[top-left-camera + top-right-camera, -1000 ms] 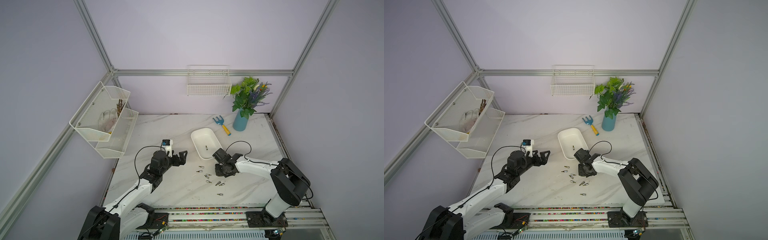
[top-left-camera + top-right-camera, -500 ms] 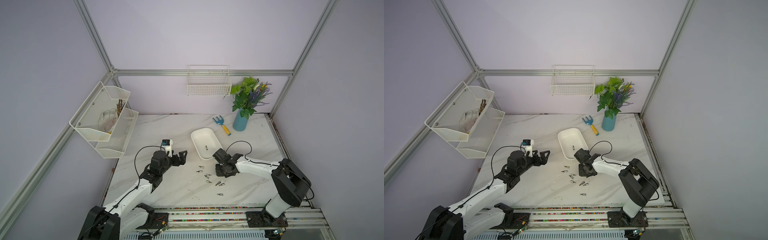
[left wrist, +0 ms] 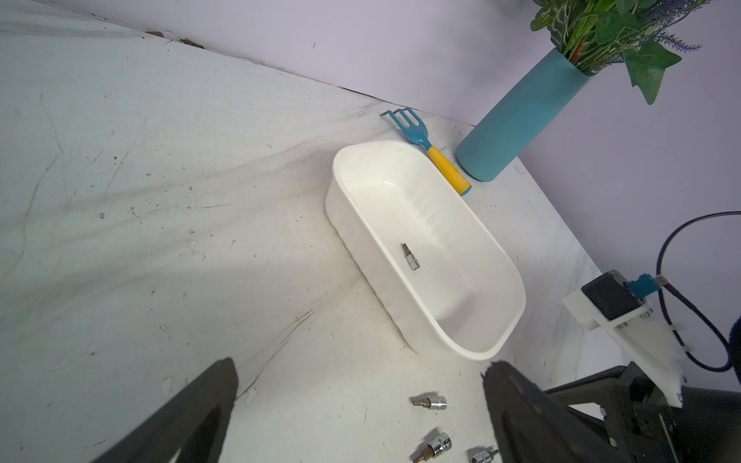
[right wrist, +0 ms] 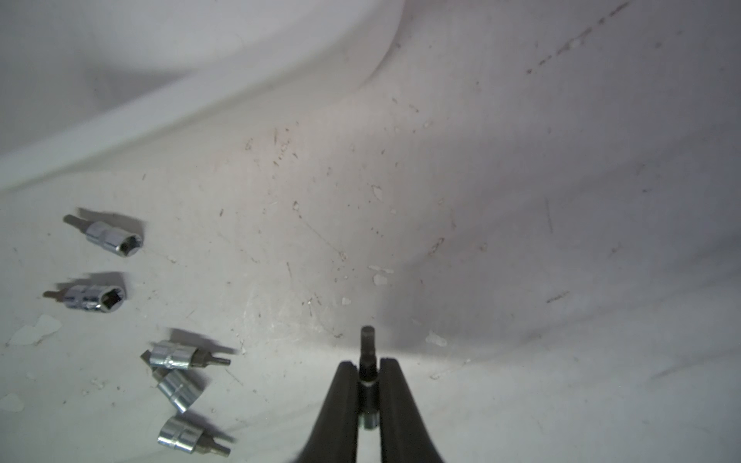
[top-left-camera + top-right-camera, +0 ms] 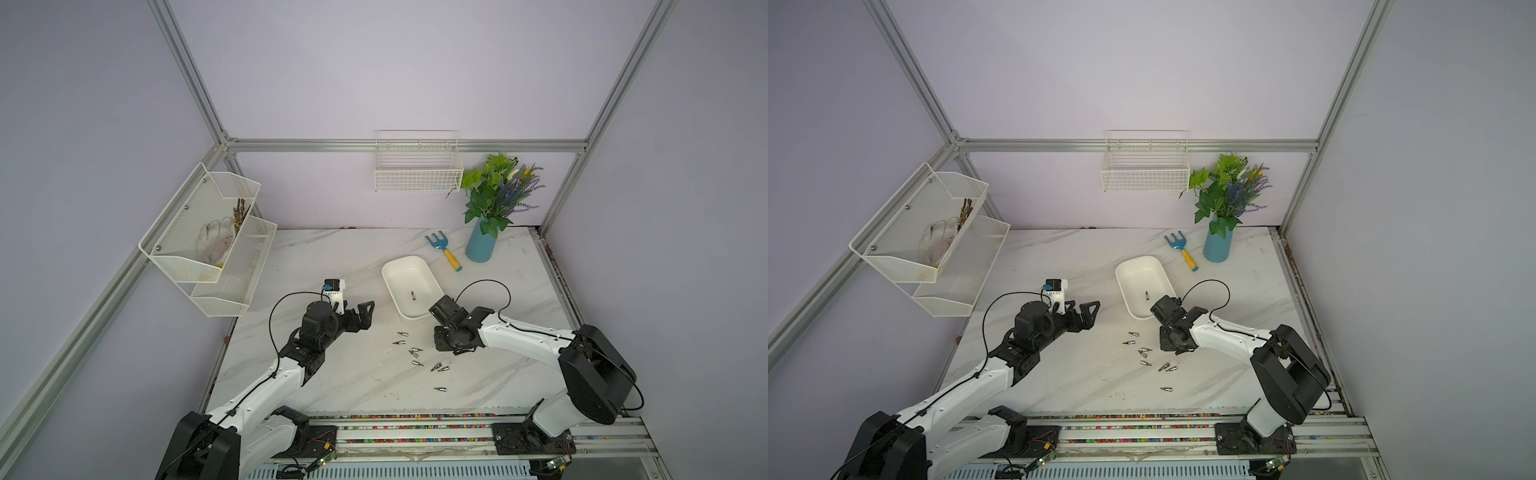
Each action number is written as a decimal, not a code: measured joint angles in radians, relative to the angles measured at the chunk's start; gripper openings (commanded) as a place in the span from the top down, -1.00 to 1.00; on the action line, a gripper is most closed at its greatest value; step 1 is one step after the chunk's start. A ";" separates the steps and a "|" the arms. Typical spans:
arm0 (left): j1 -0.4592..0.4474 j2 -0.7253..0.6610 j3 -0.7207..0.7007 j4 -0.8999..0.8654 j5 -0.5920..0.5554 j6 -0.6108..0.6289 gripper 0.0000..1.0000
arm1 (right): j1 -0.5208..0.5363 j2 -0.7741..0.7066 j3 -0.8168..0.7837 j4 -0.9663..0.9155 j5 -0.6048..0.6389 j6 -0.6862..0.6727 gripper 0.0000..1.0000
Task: Put the bit on the desktop into the storage box
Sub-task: Pick up the screwdriver bit from the center of the board, then place the screwdriver bit in the storage box.
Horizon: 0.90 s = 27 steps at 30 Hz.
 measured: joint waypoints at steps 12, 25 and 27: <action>0.000 0.000 0.000 0.000 -0.001 0.000 -1.00 | 0.000 -0.064 -0.005 -0.003 0.011 0.000 0.73; 0.000 0.000 0.000 0.000 -0.004 0.000 -1.00 | 0.000 -0.076 0.160 0.009 0.043 -0.012 0.73; 0.000 0.000 0.000 0.000 -0.004 0.000 -1.00 | 0.000 -0.032 0.214 0.024 0.054 -0.021 0.73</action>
